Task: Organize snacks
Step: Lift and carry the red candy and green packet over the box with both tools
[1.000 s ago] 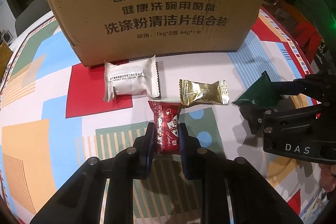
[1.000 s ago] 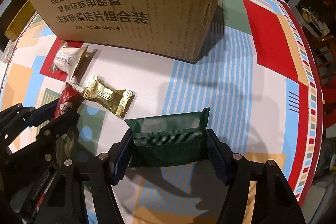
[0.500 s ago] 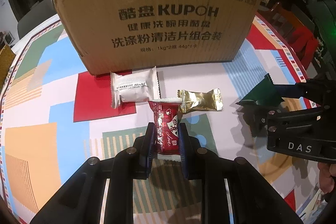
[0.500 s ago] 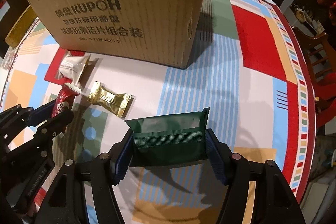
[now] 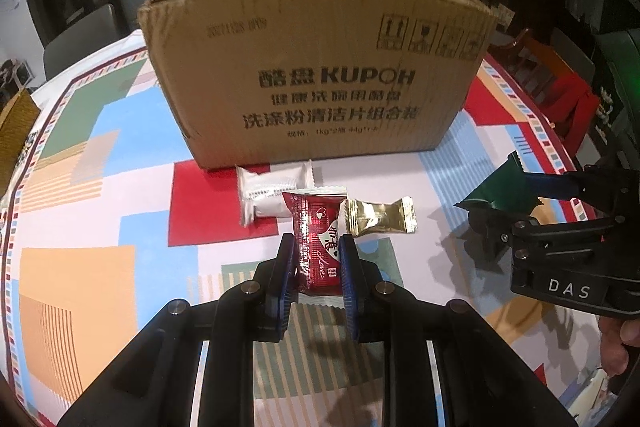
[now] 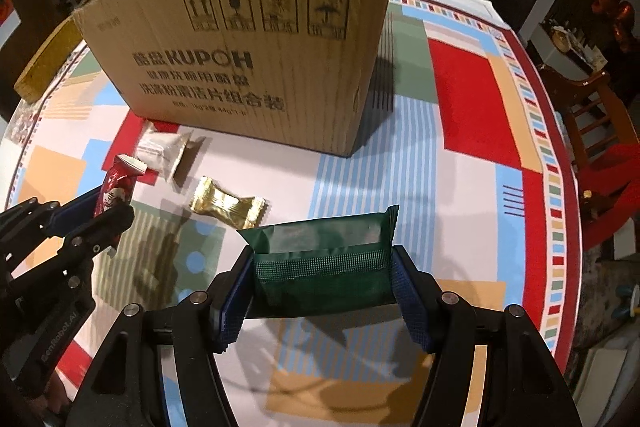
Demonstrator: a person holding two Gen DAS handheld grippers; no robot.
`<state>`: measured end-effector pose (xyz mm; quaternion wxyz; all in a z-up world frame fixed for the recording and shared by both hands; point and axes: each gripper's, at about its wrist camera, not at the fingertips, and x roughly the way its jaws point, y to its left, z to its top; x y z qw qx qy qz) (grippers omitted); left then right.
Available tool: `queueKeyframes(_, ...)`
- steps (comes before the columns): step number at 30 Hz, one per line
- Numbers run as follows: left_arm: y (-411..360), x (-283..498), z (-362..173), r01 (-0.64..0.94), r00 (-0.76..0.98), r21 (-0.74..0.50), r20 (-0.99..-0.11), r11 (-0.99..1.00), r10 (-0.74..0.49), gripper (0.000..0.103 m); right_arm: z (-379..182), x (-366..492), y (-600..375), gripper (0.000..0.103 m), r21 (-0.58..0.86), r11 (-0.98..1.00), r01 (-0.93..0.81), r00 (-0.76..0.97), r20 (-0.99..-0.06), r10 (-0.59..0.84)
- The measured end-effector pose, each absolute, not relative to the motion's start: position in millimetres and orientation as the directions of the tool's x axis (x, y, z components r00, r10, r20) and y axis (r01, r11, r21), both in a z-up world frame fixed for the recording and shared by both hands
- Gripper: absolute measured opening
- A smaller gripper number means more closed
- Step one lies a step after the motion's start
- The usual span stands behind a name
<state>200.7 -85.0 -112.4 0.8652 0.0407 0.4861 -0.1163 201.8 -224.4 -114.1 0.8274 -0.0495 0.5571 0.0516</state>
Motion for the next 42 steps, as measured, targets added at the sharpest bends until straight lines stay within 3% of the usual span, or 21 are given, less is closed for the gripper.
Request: queueKeyframes(42, -45.3, 233.1, -7.6, 0.197, 0.674, -0.034, -0.721, 0.98, -0.161, 0.022, 1.2, 222.3, -203.1, 0.066, 0.005, 0.995, -0.098, 0.643, -0.763, 0.067)
